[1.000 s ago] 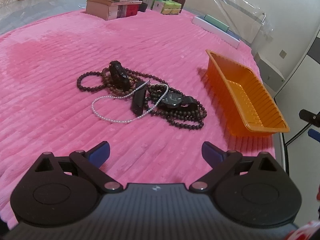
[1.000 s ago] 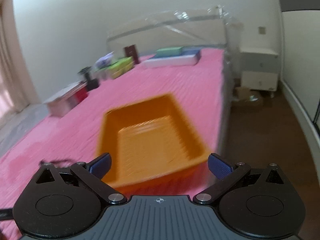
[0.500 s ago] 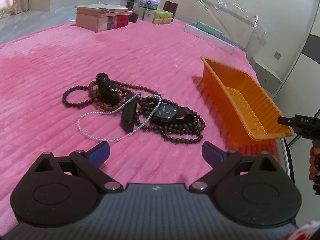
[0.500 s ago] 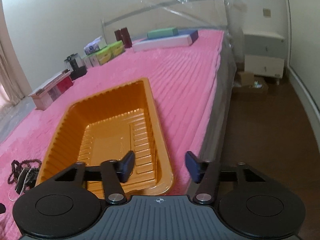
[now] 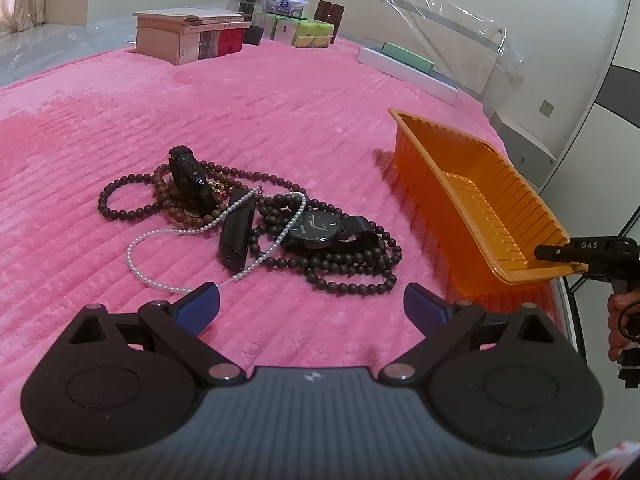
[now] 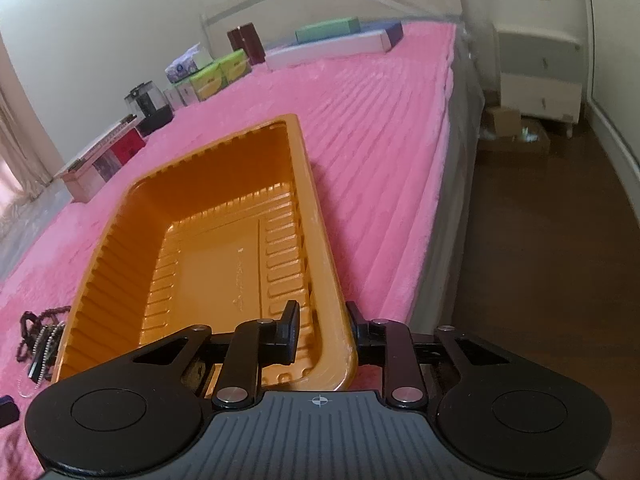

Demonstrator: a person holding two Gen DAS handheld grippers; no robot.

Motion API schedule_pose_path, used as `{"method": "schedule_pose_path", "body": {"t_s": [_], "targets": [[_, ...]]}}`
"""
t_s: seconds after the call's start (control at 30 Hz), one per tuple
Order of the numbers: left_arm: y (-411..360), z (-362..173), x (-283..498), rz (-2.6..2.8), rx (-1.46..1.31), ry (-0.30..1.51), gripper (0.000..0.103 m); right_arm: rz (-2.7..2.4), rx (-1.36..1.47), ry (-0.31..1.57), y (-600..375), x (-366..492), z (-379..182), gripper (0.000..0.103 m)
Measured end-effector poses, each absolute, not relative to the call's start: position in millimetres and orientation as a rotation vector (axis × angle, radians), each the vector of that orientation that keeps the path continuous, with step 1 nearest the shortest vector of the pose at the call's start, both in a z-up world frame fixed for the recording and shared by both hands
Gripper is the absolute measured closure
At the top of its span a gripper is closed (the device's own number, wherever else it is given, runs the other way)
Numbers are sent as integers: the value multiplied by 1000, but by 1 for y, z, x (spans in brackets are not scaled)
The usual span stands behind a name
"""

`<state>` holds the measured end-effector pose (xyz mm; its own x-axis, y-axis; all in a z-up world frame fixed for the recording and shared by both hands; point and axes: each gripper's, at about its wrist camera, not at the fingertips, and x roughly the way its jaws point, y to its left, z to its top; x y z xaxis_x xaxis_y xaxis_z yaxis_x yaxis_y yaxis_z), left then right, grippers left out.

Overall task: Organize jewelry
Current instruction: 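Grasp the orange tray rim with the right tool and lift it, then pinch the white pearl necklace with the left tool while the right tool holds the tray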

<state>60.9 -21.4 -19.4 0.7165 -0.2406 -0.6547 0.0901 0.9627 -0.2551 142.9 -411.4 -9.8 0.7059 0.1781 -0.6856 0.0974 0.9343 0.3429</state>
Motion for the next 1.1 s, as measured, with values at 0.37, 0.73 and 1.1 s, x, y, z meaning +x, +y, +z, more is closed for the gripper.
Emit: {"method": "schedule_pose_path", "body": {"t_s": [0.37, 0.73, 1.1], "targets": [[-18, -18, 58, -181, -170, 735, 6, 5, 189, 759, -380, 133, 25, 98], [0, -23, 74, -210, 14, 751, 22, 6, -280, 678, -301, 127, 60, 99], [2, -41, 101, -378, 322, 823, 76, 4, -346, 675, -283, 133, 53, 99]]}}
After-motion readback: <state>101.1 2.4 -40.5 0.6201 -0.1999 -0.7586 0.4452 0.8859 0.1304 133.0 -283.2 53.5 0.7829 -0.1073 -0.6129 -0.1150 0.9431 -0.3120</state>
